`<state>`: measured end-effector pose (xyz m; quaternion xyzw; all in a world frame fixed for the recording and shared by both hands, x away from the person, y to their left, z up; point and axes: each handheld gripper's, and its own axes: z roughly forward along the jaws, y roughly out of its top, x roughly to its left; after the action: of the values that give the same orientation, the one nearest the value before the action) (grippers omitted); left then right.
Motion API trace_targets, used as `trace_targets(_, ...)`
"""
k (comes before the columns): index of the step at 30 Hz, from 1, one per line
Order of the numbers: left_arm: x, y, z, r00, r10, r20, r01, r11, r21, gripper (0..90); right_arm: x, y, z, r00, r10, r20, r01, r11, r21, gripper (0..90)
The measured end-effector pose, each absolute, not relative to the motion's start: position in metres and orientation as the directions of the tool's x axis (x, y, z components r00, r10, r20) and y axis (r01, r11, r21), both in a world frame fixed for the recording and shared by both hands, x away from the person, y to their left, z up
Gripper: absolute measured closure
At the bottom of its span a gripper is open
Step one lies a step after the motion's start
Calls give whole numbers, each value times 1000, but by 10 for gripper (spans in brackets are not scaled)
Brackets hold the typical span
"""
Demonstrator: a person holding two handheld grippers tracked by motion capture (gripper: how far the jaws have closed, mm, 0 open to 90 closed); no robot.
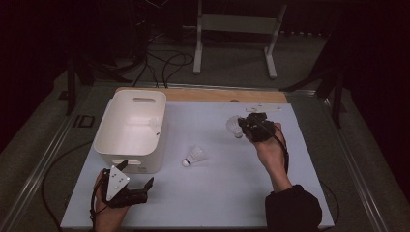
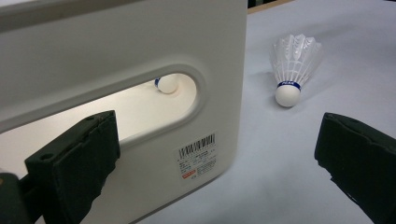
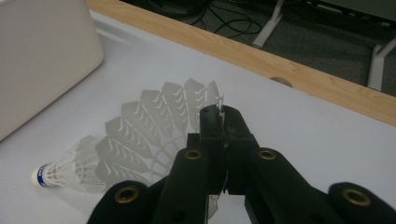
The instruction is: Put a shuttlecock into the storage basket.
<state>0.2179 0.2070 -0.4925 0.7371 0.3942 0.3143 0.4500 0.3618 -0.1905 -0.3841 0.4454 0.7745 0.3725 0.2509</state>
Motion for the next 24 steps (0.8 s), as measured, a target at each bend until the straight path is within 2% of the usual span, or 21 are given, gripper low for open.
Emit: trace_targets(24, 218, 207, -493, 492, 864, 109, 298, -284, 911, 6, 363, -178, -376, -509, 859, -47, 486, 332, 808, 888)
